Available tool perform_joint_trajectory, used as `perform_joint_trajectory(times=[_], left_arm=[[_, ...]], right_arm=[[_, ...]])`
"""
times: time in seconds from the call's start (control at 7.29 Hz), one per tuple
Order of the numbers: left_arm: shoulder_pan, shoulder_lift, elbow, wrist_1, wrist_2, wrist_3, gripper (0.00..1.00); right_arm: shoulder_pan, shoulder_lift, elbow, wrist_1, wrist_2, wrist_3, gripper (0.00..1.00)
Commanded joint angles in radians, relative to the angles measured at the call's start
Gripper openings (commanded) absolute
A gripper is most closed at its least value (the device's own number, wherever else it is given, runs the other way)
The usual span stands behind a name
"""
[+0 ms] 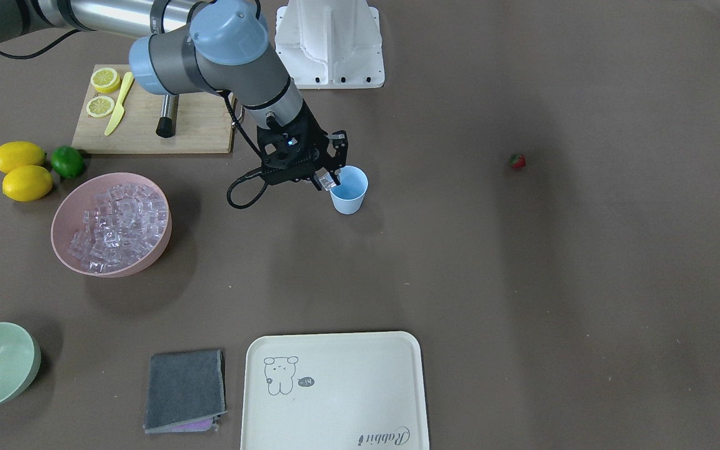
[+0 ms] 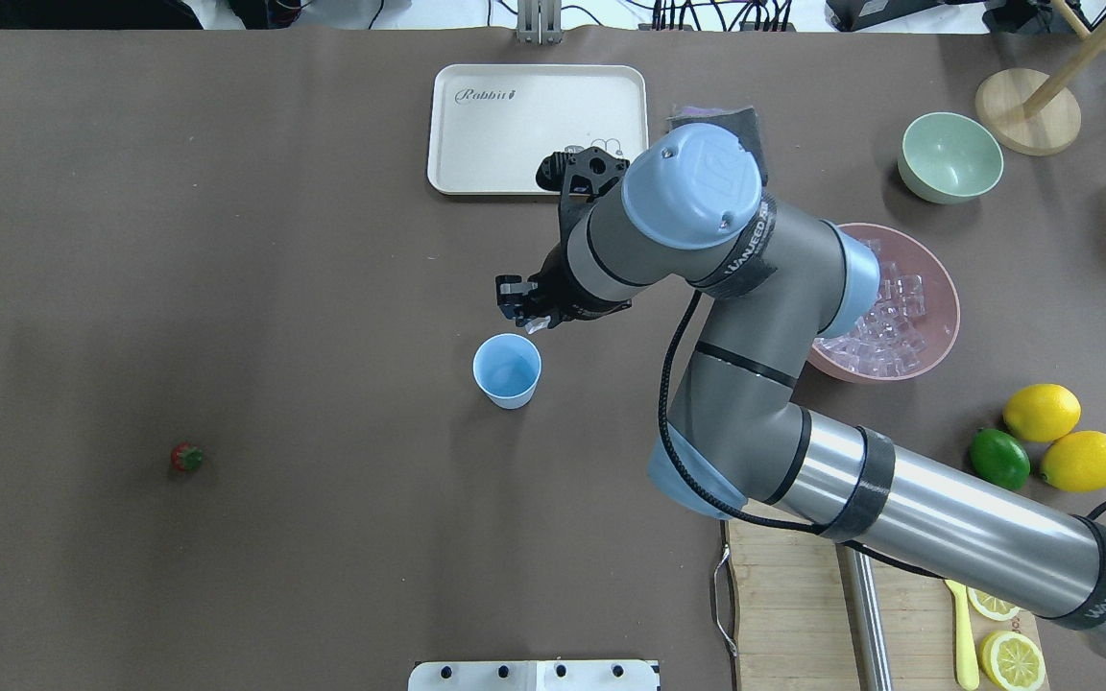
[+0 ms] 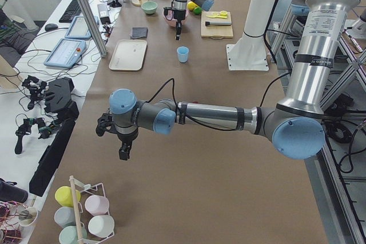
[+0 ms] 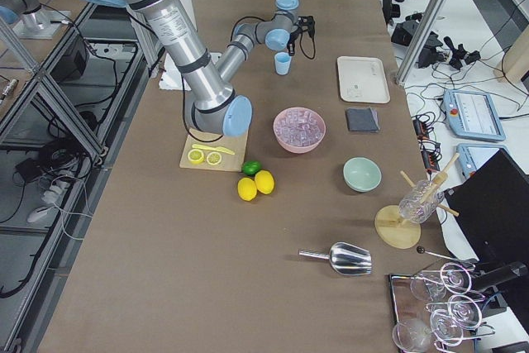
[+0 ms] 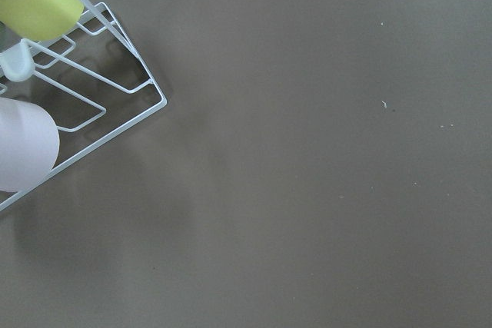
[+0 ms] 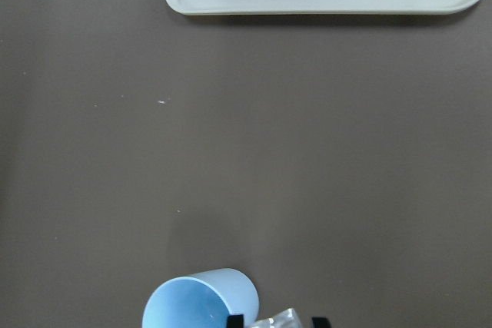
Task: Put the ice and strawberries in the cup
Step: 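Carry the ice cube with the right gripper over the light-blue cup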
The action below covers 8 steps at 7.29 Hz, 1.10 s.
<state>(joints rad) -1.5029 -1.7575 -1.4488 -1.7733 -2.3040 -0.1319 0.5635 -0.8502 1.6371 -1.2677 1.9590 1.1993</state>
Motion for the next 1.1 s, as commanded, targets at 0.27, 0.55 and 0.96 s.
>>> perform_joint_trajectory(times=[0.27, 0.55, 0.96], left_arm=[[0.003, -0.005, 0.007, 0.000, 0.000, 0.002, 0.98], [0.003, -0.005, 0.016, 0.000, 0.000, 0.002, 0.98], [0.003, -0.005, 0.016, -0.003, 0.000, 0.002, 0.98]], right_arm=[[-0.057, 0.026, -0.043, 0.002, -0.035, 0.048, 0.00], [-0.071, 0.034, -0.043, 0.002, -0.037, 0.075, 0.00], [-0.082, 0.033, -0.051, -0.004, -0.074, 0.082, 0.78]])
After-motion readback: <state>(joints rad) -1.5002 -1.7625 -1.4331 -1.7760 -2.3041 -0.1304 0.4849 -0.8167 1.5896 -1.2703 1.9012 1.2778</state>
